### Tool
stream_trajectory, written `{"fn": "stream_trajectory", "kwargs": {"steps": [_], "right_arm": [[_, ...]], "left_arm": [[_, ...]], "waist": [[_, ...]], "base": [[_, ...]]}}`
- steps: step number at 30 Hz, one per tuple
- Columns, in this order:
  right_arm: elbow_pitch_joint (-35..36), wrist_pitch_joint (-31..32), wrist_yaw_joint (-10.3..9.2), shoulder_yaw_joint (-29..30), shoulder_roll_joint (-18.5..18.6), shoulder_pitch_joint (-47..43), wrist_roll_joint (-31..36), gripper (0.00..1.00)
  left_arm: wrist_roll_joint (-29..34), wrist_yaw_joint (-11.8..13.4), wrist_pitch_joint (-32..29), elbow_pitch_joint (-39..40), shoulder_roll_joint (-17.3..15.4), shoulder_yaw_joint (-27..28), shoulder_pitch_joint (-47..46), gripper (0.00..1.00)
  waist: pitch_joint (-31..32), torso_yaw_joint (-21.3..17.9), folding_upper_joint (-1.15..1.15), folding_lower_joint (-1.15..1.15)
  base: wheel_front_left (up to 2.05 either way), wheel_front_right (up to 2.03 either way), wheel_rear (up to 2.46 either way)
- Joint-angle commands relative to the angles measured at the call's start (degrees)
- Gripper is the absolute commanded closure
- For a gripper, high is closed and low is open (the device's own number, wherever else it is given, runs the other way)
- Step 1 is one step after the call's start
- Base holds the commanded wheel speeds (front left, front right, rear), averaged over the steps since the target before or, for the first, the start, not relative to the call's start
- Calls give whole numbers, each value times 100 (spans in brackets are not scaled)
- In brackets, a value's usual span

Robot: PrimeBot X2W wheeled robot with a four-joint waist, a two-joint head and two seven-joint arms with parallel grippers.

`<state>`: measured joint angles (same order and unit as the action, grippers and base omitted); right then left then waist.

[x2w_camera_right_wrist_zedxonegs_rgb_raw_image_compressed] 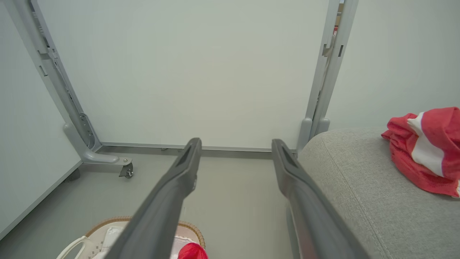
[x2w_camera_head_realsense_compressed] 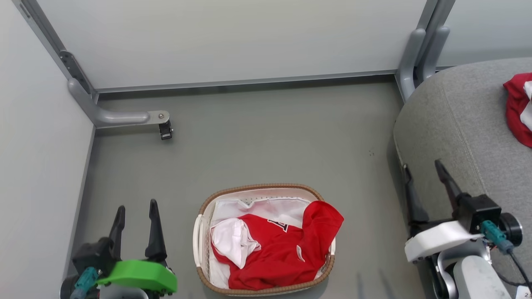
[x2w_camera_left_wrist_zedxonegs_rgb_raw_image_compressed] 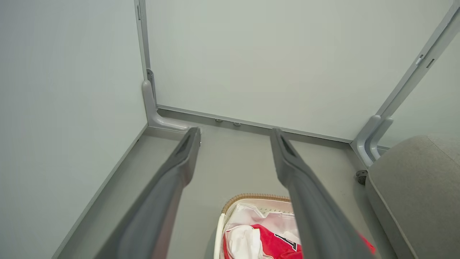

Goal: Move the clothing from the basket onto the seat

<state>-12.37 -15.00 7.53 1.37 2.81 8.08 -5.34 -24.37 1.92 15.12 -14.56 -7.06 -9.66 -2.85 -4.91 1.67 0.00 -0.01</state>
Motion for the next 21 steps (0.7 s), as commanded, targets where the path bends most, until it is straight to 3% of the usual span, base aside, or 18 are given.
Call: {"fn": "stream_trajectory", "kwargs": {"steps": [1,21], "right_arm": [[51,-28,-8,-61,20,-139,-78,0],[-61,-28,-8,-434,19,-492,-244,0]], "left_arm": [[67,-45,4,16,25,32,164,0],[292,-297,6,-115,241,219,463,0]], "waist": [[45,-27,0,1],[239,8,0,1]], "base": [[0,0,0],[0,0,0]]}}
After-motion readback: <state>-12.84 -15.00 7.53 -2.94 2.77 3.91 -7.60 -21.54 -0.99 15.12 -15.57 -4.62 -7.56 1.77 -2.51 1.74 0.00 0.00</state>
